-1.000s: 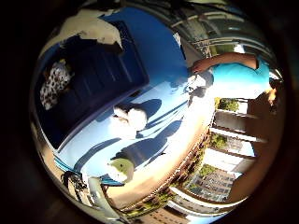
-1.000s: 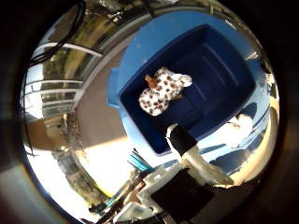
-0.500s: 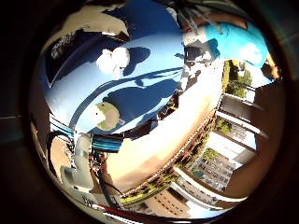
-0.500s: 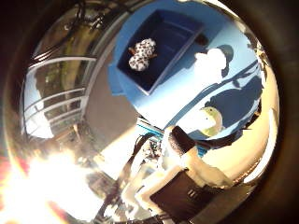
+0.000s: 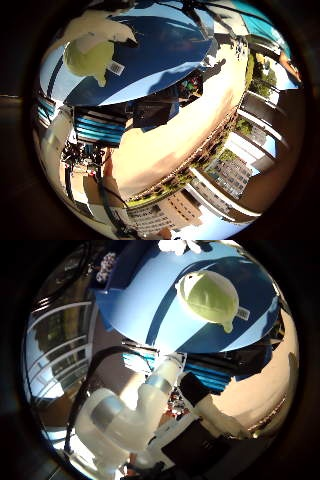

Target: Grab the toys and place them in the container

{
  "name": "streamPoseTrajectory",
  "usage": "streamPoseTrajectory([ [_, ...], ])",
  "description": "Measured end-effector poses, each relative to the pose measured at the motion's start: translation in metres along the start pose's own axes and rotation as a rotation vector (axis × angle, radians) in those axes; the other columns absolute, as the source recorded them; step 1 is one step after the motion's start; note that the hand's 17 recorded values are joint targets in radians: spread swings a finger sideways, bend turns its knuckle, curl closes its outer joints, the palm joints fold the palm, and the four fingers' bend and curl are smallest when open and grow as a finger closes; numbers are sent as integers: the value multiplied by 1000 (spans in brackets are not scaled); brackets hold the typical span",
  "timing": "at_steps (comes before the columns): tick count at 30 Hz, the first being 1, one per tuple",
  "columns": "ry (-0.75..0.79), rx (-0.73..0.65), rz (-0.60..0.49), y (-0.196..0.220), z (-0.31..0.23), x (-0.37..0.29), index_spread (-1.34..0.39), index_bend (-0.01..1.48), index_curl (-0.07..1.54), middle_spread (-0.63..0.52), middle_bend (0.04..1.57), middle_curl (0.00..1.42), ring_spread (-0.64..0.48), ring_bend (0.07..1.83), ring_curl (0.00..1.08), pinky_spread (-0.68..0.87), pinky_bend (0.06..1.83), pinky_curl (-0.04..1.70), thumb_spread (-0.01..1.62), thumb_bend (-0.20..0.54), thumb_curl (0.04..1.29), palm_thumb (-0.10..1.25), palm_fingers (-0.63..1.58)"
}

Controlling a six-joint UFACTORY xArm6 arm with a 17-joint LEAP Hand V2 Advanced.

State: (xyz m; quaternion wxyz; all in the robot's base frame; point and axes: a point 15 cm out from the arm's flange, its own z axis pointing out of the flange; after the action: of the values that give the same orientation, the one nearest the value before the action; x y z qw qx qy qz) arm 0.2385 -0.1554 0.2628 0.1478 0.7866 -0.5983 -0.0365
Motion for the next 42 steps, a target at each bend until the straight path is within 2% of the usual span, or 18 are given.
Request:
streamPoseTrajectory([
  [10,-12,40,14,-22,39,15,-40,166,237,182,189,328,314,467,304,495,806,264,1068,-26,321,576,80],
  [16,-17,59,-15,-42,59,6,-15,157,238,68,248,357,282,550,318,496,791,234,1066,-23,332,612,300],
  [17,-28,64,-19,-45,62,3,-24,159,239,40,269,366,278,583,328,498,790,227,1064,-25,334,618,360],
  [21,-58,72,-35,-57,68,-7,-140,114,198,-82,533,467,186,814,388,466,889,227,1059,-18,355,658,836],
  [24,-64,68,-45,-62,69,-9,-241,113,143,-141,727,595,110,1124,529,426,986,289,1046,-10,388,720,884],
  [25,-63,70,-45,-63,68,-9,-259,122,134,-151,758,617,99,1168,551,420,1002,300,1044,-9,394,733,877],
  [27,-59,76,-46,-65,65,-8,-335,241,128,-193,827,689,47,1265,611,402,1115,349,1027,-7,419,782,952],
  [33,-96,171,-12,-85,37,-10,-538,446,96,-270,970,868,-45,1333,700,295,1433,498,970,-6,497,894,1039],
  [42,-116,169,-16,-88,-15,-4,-766,738,91,-312,1071,1052,-103,1405,780,194,1570,627,958,0,606,1029,962],
])
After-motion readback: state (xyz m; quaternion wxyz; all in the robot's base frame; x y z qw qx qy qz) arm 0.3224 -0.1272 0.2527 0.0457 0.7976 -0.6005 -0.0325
